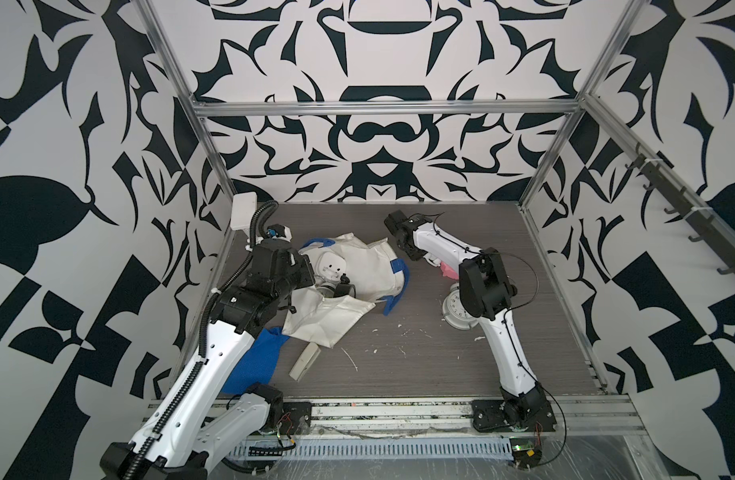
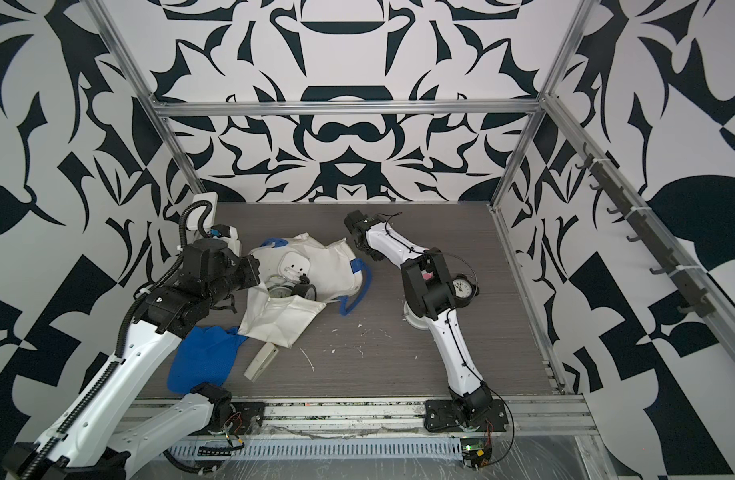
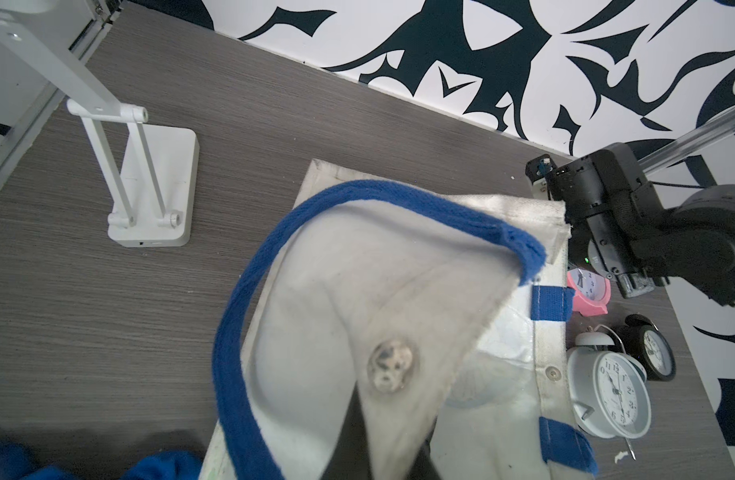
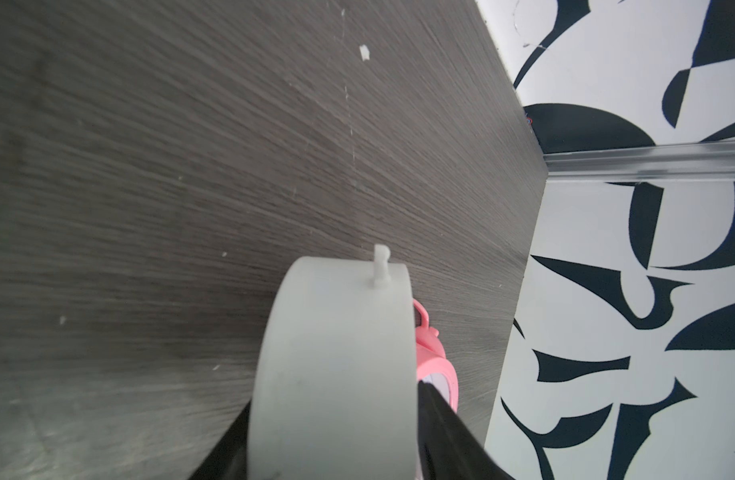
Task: Take the alarm clock out of the canvas bag
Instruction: Place the alarm at the center of the board.
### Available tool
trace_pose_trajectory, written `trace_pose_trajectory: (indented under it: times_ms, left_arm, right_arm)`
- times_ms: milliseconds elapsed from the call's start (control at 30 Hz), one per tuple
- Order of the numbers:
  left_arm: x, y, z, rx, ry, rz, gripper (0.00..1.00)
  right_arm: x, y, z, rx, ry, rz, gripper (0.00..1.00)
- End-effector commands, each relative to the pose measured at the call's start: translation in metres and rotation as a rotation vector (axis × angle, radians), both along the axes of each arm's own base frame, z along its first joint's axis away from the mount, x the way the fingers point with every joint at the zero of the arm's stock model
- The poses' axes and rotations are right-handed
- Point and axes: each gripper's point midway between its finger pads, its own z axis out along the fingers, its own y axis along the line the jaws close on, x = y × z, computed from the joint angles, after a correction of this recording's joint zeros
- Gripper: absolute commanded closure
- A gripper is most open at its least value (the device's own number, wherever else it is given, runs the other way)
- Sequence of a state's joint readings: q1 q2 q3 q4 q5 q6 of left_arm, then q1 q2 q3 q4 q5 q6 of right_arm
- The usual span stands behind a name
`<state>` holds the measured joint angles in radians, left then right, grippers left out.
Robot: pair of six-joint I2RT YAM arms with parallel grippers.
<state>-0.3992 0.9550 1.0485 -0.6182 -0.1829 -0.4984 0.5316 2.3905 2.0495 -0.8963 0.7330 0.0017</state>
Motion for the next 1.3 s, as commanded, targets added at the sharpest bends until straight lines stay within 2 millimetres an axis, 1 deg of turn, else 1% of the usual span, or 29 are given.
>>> trace_pose_trajectory:
  times_ms: [0, 233, 433, 833, 933, 1133, 1267]
  left_arm:
    - [0.007, -0.005, 0.023, -0.051, -0.082, -0.005, 1.0]
    - [0.006, -0.005, 0.02, -0.049, -0.076, -0.008, 1.0]
    - [0.006, -0.006, 0.02, -0.05, -0.075, -0.011, 1.0]
    - [0.007, -0.007, 0.018, -0.051, -0.068, -0.015, 1.0]
    - [0.007, -0.007, 0.017, -0.051, -0.067, -0.017, 1.0]
    - [0.006, -0.008, 0.018, -0.055, -0.068, -0.021, 1.0]
    - [0.007, -0.008, 0.021, -0.055, -0.072, -0.022, 1.0]
  right_arm:
    - [0.003, -0.002, 0.0, 0.002, -0.013, -0.018, 0.4]
    - [0.003, 0.0, -0.007, 0.008, -0.005, -0.025, 0.37]
    - [0.004, 0.001, -0.009, 0.015, -0.003, -0.028, 0.34]
    - [0.0, 0.004, 0.004, 0.062, -0.002, -0.029, 0.28]
    - [-0.001, 0.005, 0.005, 0.064, 0.007, -0.027, 0.24]
    - [-0.004, 0.005, 0.008, 0.067, 0.019, -0.031, 0.2]
    - [-0.005, 0.005, 0.013, 0.071, 0.014, -0.035, 0.17]
